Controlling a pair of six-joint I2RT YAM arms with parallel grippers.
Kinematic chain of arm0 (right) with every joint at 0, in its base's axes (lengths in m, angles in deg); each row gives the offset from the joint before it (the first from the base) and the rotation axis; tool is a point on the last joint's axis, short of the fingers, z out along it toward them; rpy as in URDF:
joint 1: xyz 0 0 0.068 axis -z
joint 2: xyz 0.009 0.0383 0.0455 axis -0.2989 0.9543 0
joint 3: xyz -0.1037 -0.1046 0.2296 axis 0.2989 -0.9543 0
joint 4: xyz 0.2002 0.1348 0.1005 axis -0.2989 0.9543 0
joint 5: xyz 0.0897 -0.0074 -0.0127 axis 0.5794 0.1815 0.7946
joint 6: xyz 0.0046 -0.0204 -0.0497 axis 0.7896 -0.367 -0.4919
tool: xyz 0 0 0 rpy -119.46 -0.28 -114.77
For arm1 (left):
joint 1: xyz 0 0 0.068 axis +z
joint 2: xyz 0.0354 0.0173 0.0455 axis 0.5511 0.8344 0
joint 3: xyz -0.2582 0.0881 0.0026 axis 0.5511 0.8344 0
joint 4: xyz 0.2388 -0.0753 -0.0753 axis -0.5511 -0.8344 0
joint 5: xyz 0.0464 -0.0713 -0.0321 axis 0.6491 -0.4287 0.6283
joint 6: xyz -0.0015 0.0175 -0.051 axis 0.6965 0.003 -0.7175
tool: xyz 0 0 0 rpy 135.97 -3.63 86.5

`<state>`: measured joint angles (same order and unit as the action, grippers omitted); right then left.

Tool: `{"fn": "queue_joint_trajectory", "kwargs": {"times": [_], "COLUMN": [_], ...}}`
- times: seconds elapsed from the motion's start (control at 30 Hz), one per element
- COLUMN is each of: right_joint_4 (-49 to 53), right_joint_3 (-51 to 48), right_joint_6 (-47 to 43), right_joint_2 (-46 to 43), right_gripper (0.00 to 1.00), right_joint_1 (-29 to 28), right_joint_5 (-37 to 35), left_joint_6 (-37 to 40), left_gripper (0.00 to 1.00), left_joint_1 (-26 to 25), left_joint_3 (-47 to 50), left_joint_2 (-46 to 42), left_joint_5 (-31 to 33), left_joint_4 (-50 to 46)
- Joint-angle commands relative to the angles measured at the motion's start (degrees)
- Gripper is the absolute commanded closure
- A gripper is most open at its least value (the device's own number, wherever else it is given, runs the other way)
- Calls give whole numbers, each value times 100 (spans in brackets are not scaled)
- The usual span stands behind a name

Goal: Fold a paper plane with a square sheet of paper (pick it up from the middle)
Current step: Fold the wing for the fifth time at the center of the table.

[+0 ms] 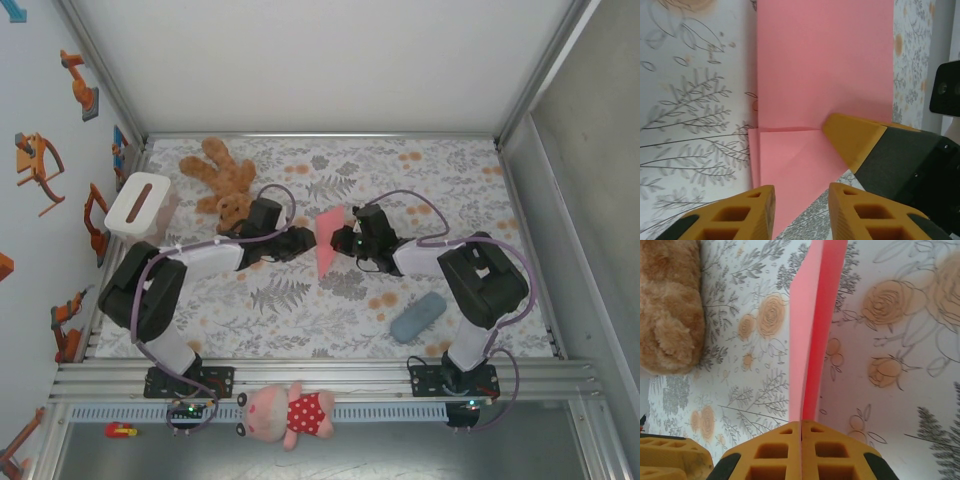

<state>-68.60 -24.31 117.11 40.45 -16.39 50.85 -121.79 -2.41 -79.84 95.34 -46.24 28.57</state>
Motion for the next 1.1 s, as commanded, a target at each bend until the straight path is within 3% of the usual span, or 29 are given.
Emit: {"fn": "queue_joint_trajectory", "kwargs": {"times": [0.0, 0.73, 1.07], "right_joint_4": [-201, -162, 178], "right_joint_3": [-122, -189, -195], "right_joint_6": [175, 642, 813], "right_joint_2": [-193, 50, -13], "right_gripper": [98, 96, 84], "right_joint_1": [51, 91, 287], "right_joint_5": [-96, 101, 199], "left_joint_6": [-229, -485, -317], "left_gripper": [71, 82, 82], "left_joint_1": [-97, -202, -255], "left_joint_3": [-186, -838, -1035], "left_joint_2": [266, 1509, 1763], "left_joint_5": [-259, -224, -166], "left_joint_4": [377, 163, -399]}}
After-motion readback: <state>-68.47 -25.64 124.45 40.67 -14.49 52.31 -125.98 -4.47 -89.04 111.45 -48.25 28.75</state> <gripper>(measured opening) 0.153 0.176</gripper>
